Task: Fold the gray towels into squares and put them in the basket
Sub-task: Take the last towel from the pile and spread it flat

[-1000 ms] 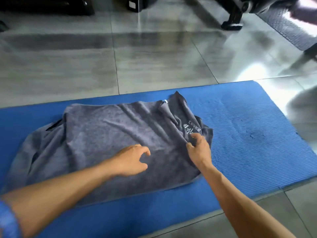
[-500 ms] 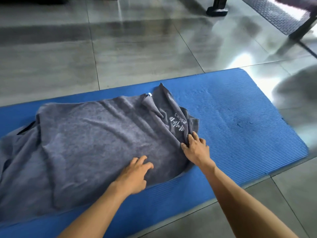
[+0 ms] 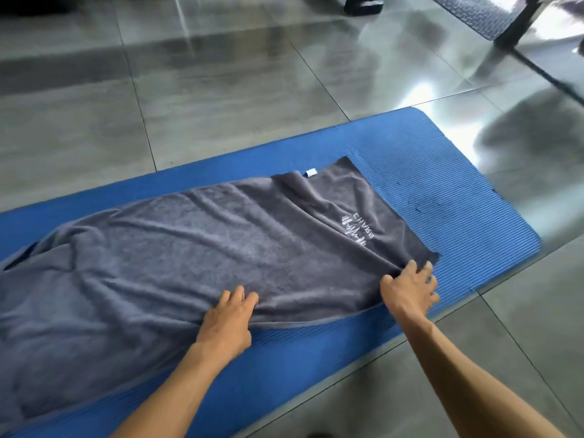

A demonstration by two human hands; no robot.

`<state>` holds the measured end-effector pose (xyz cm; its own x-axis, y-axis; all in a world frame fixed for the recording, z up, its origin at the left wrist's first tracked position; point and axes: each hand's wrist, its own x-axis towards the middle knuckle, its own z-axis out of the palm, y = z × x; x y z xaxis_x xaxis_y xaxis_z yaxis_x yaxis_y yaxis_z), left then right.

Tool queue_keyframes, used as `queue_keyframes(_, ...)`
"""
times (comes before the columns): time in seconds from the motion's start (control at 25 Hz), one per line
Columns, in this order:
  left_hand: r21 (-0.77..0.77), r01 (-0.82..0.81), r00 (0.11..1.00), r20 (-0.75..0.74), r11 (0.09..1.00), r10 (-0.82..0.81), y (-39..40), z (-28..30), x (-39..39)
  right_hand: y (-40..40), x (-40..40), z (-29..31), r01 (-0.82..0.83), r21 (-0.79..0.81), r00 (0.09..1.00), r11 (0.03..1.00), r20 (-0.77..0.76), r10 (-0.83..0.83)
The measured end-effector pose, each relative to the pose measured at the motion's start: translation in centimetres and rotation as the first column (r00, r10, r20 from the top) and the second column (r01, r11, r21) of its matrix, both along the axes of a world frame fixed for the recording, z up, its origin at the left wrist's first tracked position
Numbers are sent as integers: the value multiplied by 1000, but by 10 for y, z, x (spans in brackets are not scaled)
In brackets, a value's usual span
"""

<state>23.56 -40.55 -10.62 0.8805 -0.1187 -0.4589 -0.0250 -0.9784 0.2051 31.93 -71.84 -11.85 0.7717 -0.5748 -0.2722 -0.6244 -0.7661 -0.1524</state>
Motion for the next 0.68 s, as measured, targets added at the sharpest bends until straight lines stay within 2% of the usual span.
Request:
queue_keyframes(0.12, -111, -23, 998, -61, 994, 16, -1, 4, 4, 16, 13, 1, -316, 5, 941, 949, 126, 313)
queue_keyframes(0.2, -189, -101, 992, -90, 977, 85, 3, 8, 14, 33, 36, 1, -442, 85, 887, 893, 187, 421)
queue_keyframes(0.24, -202, -135, 990, -59, 970, 125, 6, 7, 20, 42, 50, 2, -478, 137, 869, 868, 214, 445)
queue_keyframes(0.36, -77, -148, 989, -29, 986, 146, 14, -2, 32, 60, 91, 7, -540, 248, 841, 804, 190, 507)
queue_keyframes(0.44, -9, -161, 983, -91, 987, 160, 17, -10, 39, 60, 118, 10, -546, 228, 838, 806, 127, 531)
queue_keyframes(0.68, 42, -186, 939, -286, 982, 191, 15, -12, 77, 50, 178, 9, -559, 215, 827, 801, 73, 557)
